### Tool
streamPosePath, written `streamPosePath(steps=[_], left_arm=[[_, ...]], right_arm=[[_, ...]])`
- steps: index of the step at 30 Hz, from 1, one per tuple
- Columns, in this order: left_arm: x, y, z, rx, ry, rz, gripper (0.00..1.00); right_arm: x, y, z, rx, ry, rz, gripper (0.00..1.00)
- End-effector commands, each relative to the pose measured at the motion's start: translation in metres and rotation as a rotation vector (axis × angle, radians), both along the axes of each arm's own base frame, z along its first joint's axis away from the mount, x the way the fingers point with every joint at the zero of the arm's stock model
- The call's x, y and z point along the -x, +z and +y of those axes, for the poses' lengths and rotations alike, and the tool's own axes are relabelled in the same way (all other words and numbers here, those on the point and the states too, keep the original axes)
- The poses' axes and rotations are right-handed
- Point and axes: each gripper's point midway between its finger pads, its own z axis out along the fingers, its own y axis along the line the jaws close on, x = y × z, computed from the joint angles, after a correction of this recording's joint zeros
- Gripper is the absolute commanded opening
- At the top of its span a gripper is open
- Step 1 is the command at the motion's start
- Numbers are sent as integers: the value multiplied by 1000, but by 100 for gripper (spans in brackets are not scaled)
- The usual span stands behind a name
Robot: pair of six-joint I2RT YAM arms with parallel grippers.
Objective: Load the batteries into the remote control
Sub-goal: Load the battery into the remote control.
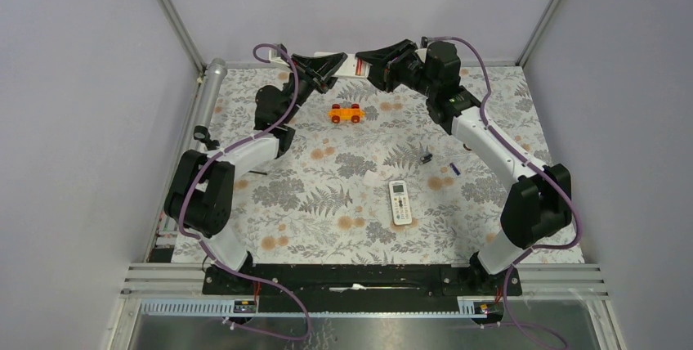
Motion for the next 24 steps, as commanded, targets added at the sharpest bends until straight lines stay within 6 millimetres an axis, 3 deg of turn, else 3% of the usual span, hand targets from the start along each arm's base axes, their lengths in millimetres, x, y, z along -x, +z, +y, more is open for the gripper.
streamPosePath(steps=[1,8,24], left_arm=[[22,49,11,92,10,-119,0],[21,60,15,97,17,-58,0],[20,71,24,93,60,-106,0]], right_arm=[[9,12,-1,-7,18,-44,40],[11,2,-5,63,2,-79,34],[27,-14,-3,106,67,-119,26]])
